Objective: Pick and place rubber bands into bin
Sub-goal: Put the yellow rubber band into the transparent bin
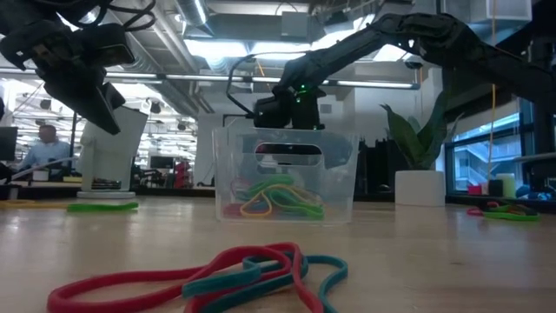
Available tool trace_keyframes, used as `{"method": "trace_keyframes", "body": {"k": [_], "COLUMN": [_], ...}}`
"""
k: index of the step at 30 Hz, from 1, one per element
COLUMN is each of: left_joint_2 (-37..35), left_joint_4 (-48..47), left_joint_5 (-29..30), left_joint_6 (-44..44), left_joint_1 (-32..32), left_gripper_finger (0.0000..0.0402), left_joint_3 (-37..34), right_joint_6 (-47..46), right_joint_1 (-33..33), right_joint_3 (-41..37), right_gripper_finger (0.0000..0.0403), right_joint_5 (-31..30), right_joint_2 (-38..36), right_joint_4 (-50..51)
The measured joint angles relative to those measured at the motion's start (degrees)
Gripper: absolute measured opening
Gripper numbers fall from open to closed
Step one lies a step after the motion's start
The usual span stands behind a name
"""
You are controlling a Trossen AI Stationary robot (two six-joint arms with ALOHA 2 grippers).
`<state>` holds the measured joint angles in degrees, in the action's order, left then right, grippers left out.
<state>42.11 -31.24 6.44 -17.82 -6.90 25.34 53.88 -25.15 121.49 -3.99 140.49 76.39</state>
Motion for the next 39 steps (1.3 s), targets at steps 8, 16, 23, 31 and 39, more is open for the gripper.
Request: {"method": "trace_keyframes", "body": {"k": [8,16,23,31,39], "left_joint_2": [0.00,0.00,0.00,-0.02,-0.02], "left_joint_4": [-0.02,-0.15,-0.15,-0.06,-0.04], "left_joint_5": [-0.11,-0.11,-0.13,-0.13,-0.15], "left_joint_6": [3.56,3.65,3.69,5.57,5.62], "left_joint_1": [0.00,0.00,0.00,0.00,0.00], "left_gripper_finger": [0.0002,0.0002,0.0002,0.0002,0.0002], "left_joint_3": [-0.01,-0.01,0.00,0.00,0.00], "right_joint_6": [-5.76,-12.86,-16.56,-22.28,-28.78], "right_joint_1": [0.95,2.07,2.12,3.39,6.99], "right_joint_3": [0.07,1.40,7.54,12.59,12.49], "right_gripper_finger": [0.0001,0.0000,0.0000,0.0000,0.0000], "right_joint_5": [0.13,0.14,0.13,0.01,0.08], "right_joint_2": [0.00,-4.87,-11.62,-17.68,-22.68], "right_joint_4": [6.44,5.43,3.42,1.81,1.02]}}
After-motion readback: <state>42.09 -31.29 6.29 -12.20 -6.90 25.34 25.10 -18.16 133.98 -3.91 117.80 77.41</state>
